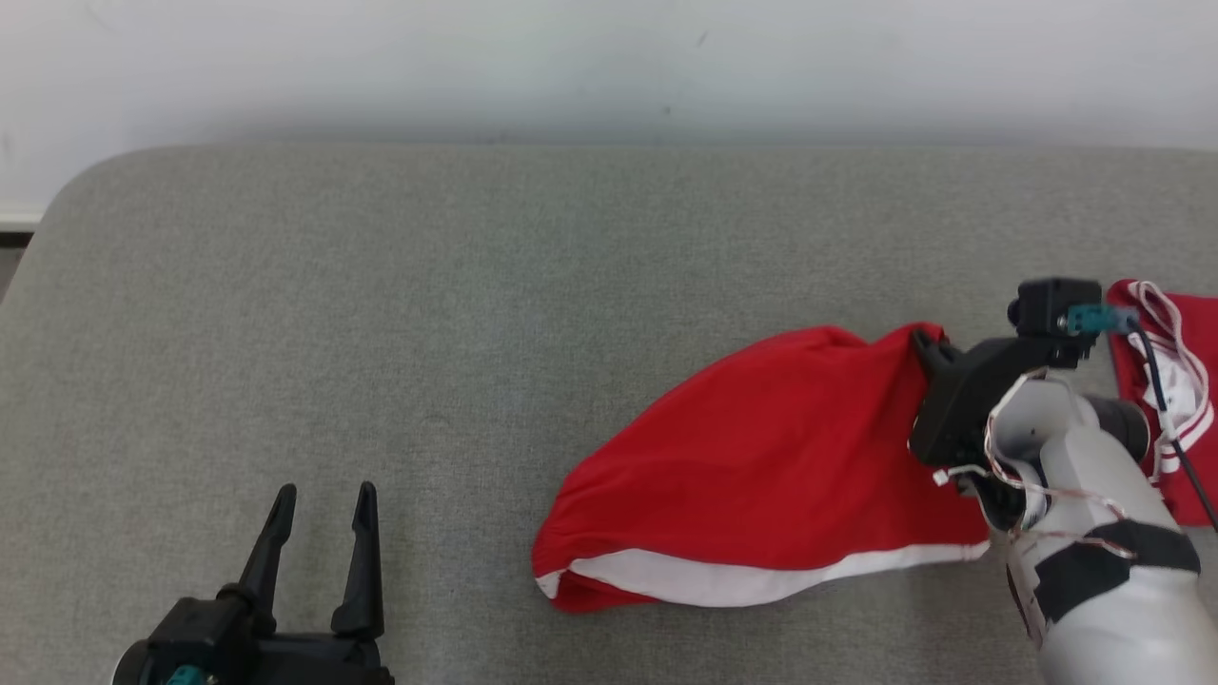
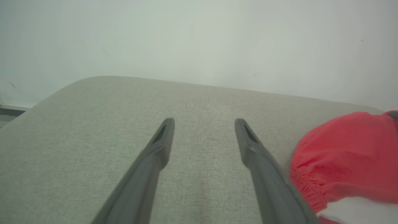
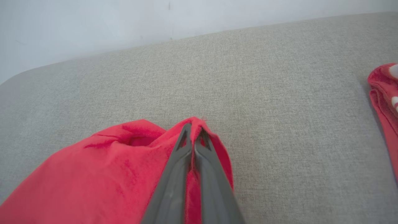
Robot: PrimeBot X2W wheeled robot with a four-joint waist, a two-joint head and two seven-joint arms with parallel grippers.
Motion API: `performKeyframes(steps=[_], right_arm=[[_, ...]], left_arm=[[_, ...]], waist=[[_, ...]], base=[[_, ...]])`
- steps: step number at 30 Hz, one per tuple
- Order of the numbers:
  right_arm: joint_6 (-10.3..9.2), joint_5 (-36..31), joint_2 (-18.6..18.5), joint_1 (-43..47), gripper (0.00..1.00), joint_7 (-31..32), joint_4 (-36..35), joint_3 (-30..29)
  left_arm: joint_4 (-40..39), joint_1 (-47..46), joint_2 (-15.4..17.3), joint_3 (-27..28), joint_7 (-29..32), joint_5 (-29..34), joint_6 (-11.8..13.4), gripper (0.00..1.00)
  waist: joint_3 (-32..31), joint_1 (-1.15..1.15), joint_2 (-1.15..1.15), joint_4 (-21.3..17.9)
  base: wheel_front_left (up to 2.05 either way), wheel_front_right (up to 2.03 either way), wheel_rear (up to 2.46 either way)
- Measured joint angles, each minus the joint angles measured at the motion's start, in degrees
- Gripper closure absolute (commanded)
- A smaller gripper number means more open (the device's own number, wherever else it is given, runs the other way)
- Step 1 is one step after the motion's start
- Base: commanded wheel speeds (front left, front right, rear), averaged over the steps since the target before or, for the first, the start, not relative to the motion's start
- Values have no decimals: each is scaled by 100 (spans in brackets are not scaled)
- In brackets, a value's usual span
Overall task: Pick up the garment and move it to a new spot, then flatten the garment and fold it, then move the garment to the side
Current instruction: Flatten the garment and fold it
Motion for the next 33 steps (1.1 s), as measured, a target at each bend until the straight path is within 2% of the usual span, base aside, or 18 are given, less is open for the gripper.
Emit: performKeyframes(steps=[4,5,6,11,17,20,24,28,33], right_arm=[[0,-148,-14,-494,100,-98,405,-83],[0,-213,-21,-566,70,-125,501,-85],[0,-268,-32,-622,0,-140,614,-82],[0,-385,-48,-619,0,-479,862,-9],[0,-377,-118,-148,0,-1107,665,70],[0,-382,-151,214,0,-1502,363,191],[0,-301,-202,838,0,-2075,-264,731],[0,-279,-422,1352,0,-2618,-877,1069],[0,-216,-470,1996,0,-2897,-1474,1211]], left_arm=[[-42,-155,-1,-47,1,0,-5,0],[-44,-196,-2,-53,0,0,-5,0],[-42,-226,-4,-57,0,0,-4,0],[2,-291,-7,-73,0,-45,55,0],[77,-153,-10,94,0,-47,111,0],[166,-69,-11,176,1,-46,114,0],[337,-15,-9,271,0,-35,143,0],[487,58,-9,374,0,-18,192,0],[647,93,-4,461,0,-14,202,0]], waist=[[192,0,0,105],[234,0,0,134],[267,0,0,167],[298,1,1,281],[78,0,0,230],[-103,-1,0,140],[-399,-1,-1,-4],[-663,-2,-1,-176],[-916,-2,-1,-484]], base=[[0,0,0],[0,0,0],[0,0,0],[0,0,0],[0,0,0],[0,0,0],[0,0,0],[0,0,0],[0,0,0]])
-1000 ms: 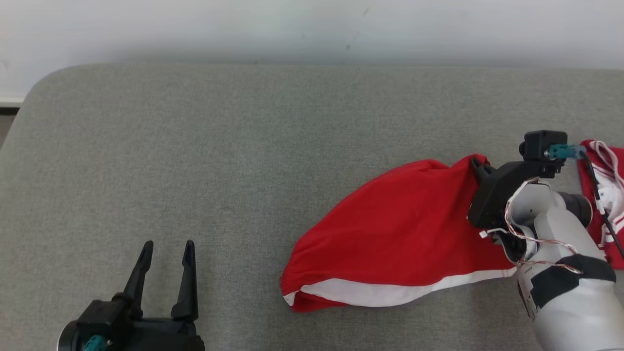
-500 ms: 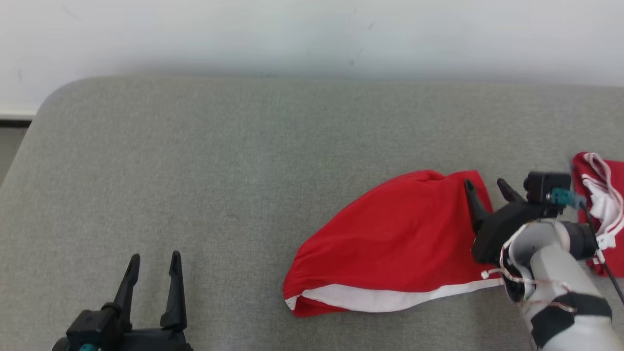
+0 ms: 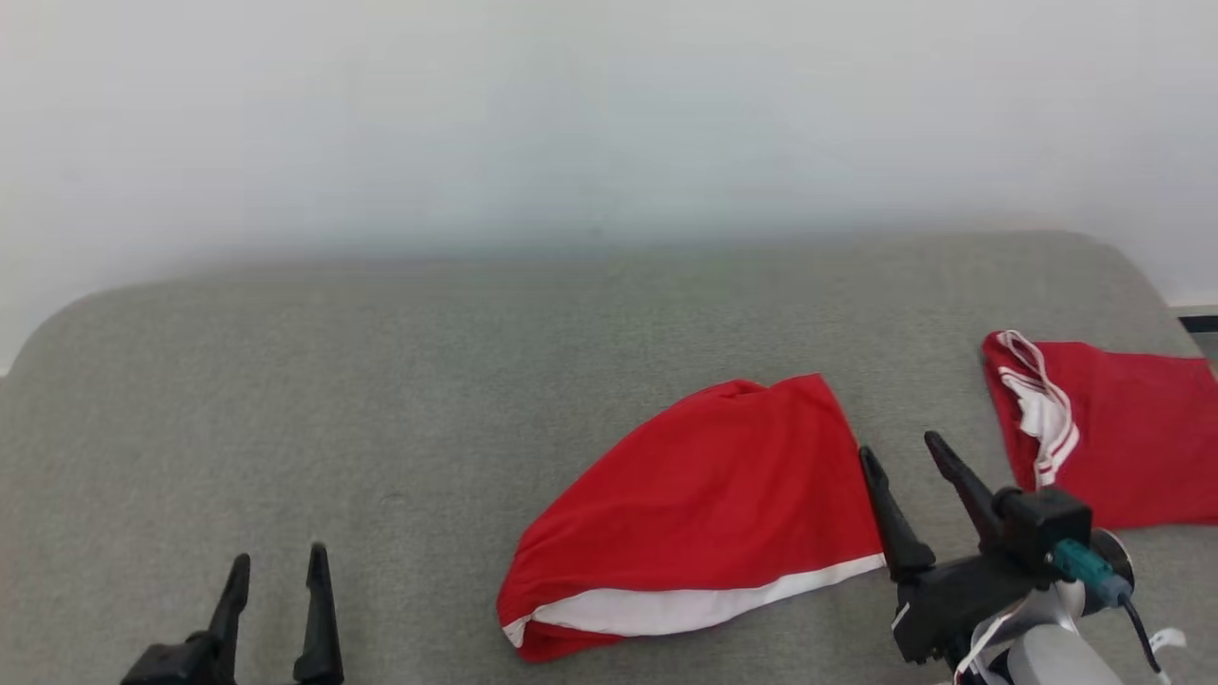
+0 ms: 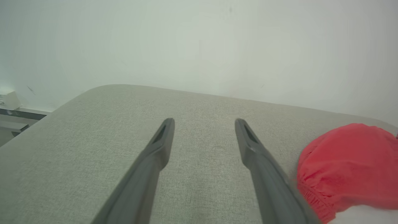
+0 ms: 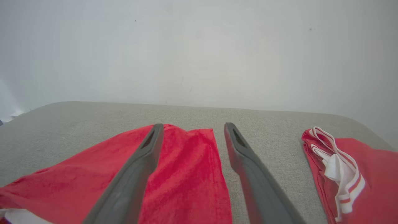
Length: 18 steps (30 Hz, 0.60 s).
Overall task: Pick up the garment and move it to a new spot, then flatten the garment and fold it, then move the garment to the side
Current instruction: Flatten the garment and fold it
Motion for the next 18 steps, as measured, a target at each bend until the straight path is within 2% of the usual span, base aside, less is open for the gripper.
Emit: performKeyframes(steps=[6,18], right_arm=[[0,-104,15,465,0,-48,-233,1],[0,-225,140,1051,0,11,-527,-111]], left_arm=[[118,99,-1,-10,0,32,-26,0],[209,427,-4,-131,0,8,2,0]], waist=[[-200,0,0,-221],[-478,1,0,-331]], base=[[0,0,0],[0,0,0]])
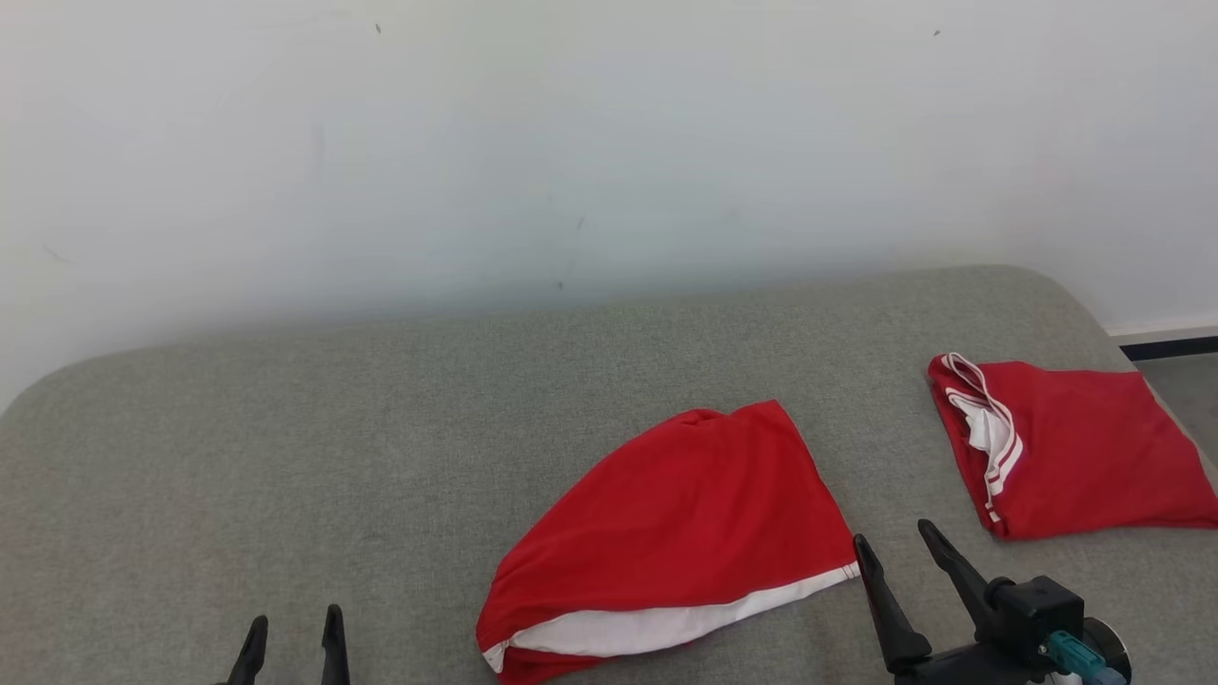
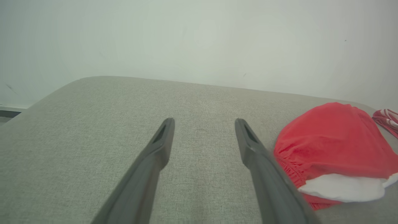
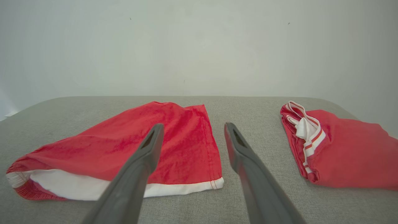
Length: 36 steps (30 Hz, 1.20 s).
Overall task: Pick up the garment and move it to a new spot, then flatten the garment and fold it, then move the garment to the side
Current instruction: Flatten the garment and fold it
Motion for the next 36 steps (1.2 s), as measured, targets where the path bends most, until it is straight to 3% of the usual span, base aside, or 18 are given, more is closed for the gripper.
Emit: performKeyframes(steps=[19,30,36], right_arm=[[0,-29,140,55,0,164,-178,-258],[0,-49,114,-37,0,310,-8,-369],[0,-35,137,-136,0,456,268,-328]], left_arm=[[-66,102,0,-135,0,-54,99,0],[570,-5,-7,-1095,1,-91,-205,0],[1022,-253,-7,-1540,0,-318,-237,0]], waist=[[43,0,1,38],[203,1,1,57],[353,1,1,41]], base=[[0,0,0],[0,0,0],[0,0,0]])
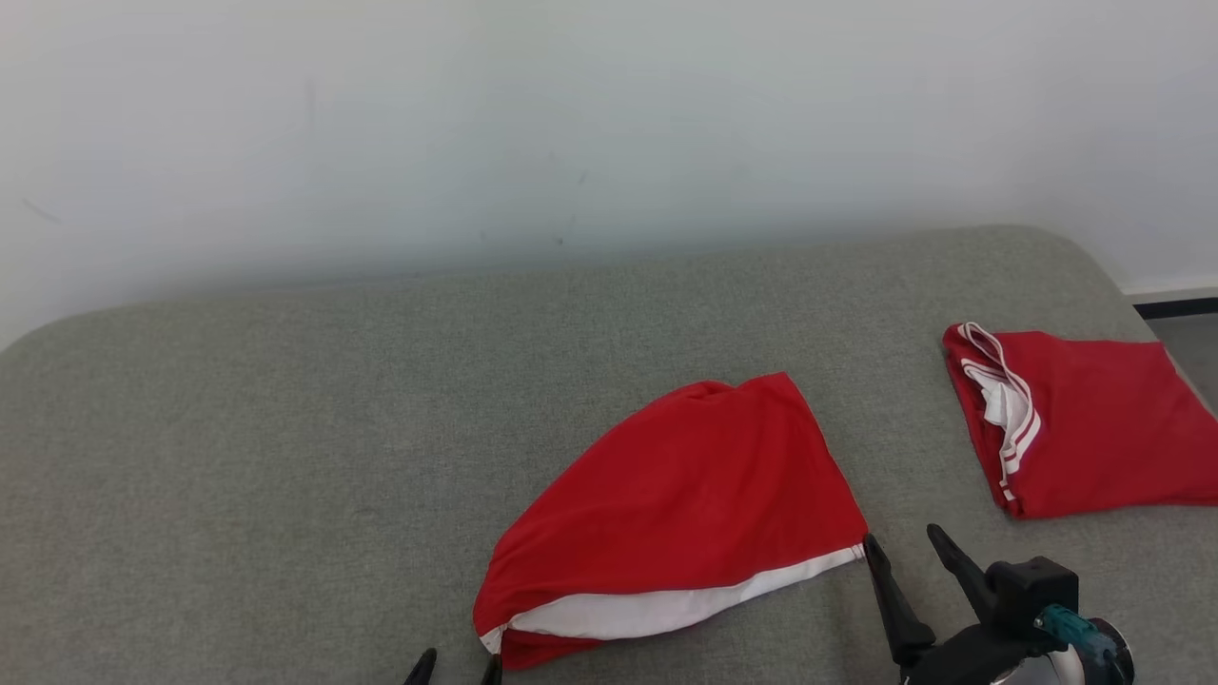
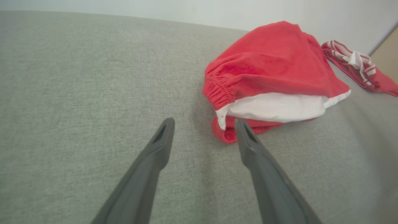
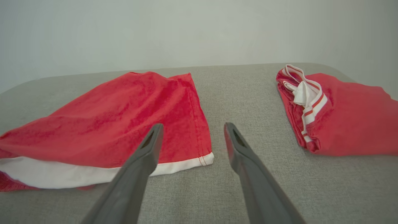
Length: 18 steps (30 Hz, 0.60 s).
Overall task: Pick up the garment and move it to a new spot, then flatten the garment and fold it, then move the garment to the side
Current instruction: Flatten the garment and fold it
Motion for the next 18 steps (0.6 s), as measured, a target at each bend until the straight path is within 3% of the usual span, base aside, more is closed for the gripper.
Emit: performKeyframes(steps=[13,14,15,18], right_arm=[[0,300,-36,-726,0,91,1103,468],[0,336,-41,-776,0,91,1187,508],[0,366,-44,-829,0,91,1273,537],[0,495,-46,-984,0,100,1546,620]], left_arm=[[428,-580,-1,-485,0,-333,62,1],[443,-589,-1,-488,0,-334,62,8],[454,-596,-1,-493,0,-335,62,40],[469,-635,-1,-503,0,-335,59,100]], waist=[[351,1,0,-113],[369,1,0,-114],[386,1,0,-114],[436,1,0,-104]], base=[[0,0,0],[0,0,0],[0,0,0],[0,0,0]])
